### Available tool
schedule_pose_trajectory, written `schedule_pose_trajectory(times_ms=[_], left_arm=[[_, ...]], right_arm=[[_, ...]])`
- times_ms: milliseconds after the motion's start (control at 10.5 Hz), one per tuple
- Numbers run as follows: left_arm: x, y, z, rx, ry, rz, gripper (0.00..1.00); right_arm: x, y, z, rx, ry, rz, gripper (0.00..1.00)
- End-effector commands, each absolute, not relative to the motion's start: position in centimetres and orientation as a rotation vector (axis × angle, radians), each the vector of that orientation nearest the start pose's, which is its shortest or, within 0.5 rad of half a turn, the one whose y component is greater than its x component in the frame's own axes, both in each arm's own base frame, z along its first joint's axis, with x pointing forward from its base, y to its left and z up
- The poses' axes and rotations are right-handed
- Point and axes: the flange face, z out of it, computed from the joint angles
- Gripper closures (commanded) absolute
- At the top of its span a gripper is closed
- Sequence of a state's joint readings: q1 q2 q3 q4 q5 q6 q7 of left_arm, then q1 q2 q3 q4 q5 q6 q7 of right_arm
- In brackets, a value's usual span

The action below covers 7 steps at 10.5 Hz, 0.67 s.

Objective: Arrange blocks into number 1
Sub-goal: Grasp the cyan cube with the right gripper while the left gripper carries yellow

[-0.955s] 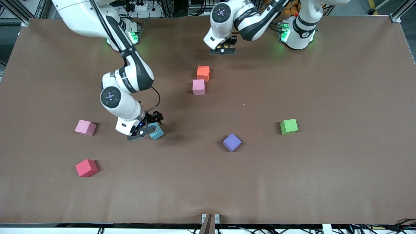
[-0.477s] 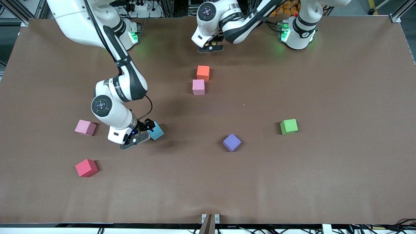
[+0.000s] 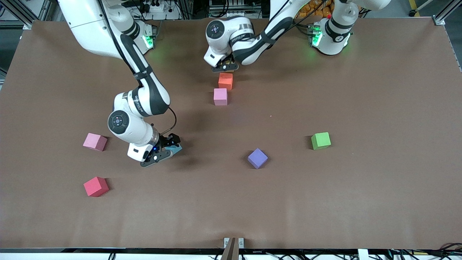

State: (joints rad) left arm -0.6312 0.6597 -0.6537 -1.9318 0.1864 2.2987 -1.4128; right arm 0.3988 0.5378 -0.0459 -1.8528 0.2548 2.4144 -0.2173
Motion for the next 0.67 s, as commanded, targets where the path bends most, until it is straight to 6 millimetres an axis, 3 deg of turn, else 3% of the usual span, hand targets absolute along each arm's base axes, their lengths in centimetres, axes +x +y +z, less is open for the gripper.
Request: schedule_pose_trajectory(times_ms=[0, 573], left_arm=[[18.9, -58.5, 19.3, -3.043, -0.035, 0.383, 1.00], [20.1, -57.6, 19.0, -3.022, 0.089, 0.380, 1.00]], right_arm=[[60.4, 23.6, 22.7, -2.923, -0.610, -0.014, 0.00], [59.4, 25.2, 21.0, -2.948, -0.766, -0.002, 0.00]])
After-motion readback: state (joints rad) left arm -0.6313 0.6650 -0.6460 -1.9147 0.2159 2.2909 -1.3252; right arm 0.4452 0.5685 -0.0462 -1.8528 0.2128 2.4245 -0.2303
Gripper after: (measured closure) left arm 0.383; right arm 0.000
